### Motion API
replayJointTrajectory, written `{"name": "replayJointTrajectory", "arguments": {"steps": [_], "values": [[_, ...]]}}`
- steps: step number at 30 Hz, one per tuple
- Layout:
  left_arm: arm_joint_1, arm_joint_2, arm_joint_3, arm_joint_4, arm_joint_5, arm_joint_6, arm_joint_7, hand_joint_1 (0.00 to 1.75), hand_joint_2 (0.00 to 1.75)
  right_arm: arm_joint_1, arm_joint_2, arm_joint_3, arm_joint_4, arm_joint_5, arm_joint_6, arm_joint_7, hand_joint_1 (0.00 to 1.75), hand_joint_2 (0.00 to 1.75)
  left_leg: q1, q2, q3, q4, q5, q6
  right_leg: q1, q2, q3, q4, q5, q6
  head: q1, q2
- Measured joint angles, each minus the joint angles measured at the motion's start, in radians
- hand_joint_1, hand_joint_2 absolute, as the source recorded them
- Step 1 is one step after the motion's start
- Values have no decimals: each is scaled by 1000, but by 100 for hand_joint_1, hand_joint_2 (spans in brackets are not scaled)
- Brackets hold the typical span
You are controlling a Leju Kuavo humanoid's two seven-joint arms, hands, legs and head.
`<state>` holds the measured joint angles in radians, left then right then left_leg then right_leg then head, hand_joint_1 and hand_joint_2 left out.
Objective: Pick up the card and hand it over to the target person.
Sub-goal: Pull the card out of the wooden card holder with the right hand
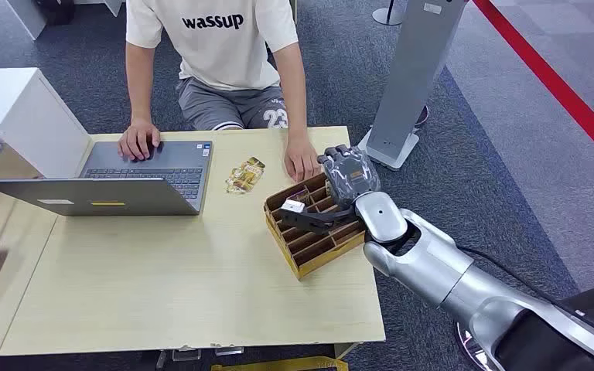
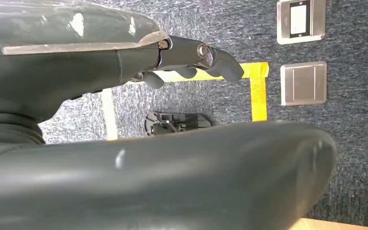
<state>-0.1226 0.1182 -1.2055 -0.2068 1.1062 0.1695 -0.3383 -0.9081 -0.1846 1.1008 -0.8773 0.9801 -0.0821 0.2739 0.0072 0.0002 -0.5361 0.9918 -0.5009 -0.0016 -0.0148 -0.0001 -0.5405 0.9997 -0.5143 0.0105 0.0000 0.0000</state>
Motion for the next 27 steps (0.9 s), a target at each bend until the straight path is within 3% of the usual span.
{"name": "replayJointTrajectory", "arguments": {"steps": [18,24,27], "values": [[-8,1,-2,-2,-3,-1,2,0,0,19,41,34,173,-33,-20,-40,74,175,0,-1,1,0,0,0,0,-1,1,-1,0,0,0,0],[-7,3,0,-2,-1,0,2,0,0,24,46,38,193,-37,-21,-46,89,175,0,-1,1,-1,0,0,0,-1,1,-1,0,0,0,0],[-5,3,1,-2,-1,1,2,0,0,20,53,42,211,-44,-33,-54,113,175,0,-1,0,0,0,0,0,-1,1,0,-1,0,0,0]]}}
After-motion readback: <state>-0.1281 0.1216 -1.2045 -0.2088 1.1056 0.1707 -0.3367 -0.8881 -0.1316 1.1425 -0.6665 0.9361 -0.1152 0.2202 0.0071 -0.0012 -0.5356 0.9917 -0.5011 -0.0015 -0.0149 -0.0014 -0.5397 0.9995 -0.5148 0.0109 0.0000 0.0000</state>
